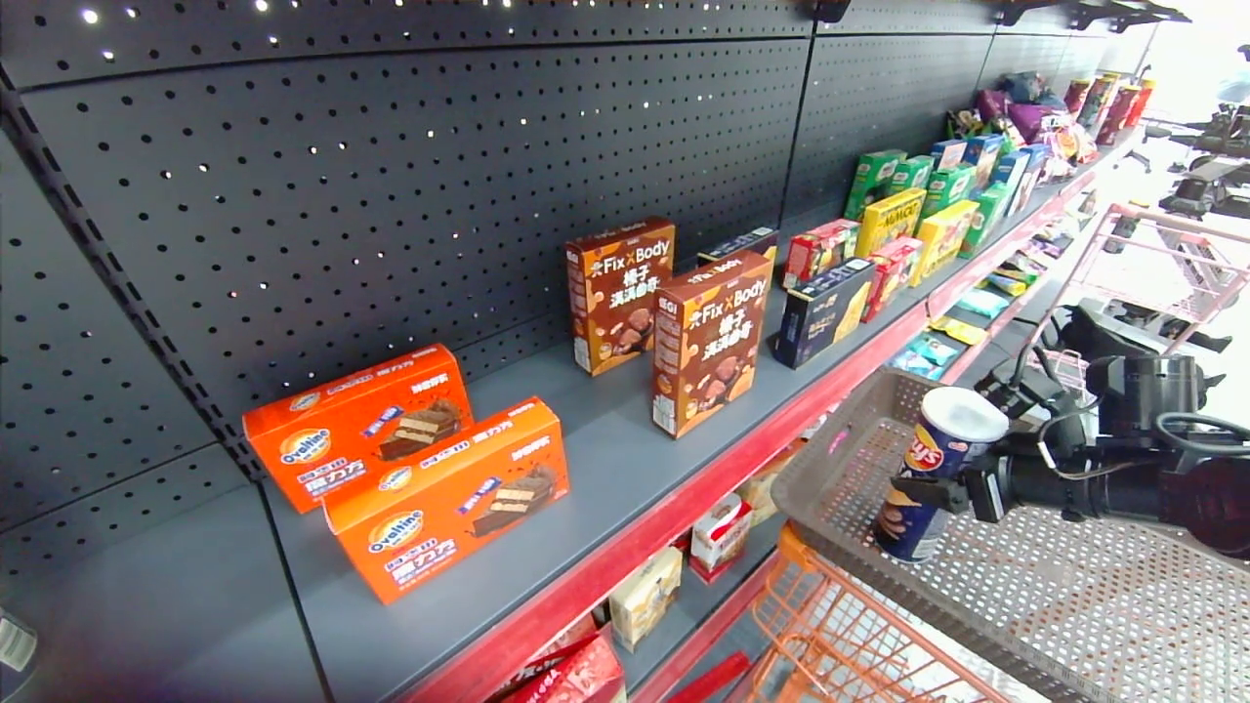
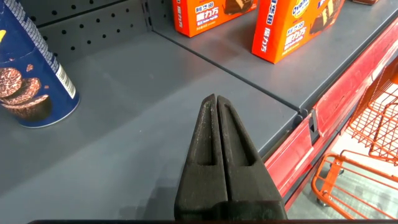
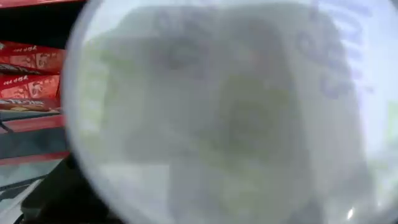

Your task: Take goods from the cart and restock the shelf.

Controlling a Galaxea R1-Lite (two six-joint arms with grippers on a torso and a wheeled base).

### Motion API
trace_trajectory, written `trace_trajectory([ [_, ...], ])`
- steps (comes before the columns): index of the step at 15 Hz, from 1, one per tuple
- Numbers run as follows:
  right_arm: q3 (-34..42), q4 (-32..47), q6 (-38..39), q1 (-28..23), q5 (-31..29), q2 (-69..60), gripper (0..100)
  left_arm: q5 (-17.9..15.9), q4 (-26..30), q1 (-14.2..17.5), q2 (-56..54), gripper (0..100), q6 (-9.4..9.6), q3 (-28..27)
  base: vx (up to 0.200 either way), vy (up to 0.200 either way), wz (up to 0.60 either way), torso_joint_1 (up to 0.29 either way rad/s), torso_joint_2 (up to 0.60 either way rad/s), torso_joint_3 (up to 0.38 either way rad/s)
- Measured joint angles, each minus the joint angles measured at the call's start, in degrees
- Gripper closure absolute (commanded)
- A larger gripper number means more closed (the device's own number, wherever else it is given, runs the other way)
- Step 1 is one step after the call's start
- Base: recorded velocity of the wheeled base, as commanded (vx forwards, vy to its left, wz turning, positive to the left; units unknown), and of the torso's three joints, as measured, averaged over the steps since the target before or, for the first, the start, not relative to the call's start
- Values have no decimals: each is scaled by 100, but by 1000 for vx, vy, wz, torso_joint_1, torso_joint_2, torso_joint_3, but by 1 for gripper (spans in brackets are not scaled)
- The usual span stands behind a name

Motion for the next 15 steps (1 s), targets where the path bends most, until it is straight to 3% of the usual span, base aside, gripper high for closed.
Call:
trace_trajectory([
  [5,-433,-187,-165,30,-9,452,0,0,0,0,0,100,1,0,0,0,0,0,0,0],
  [6,-488,-263,-167,32,-15,518,100,0,0,0,0,100,1,0,0,0,0,0,0,0],
  [15,-529,-290,-160,26,-17,611,100,0,0,0,0,100,1,0,0,0,0,0,0,0],
])
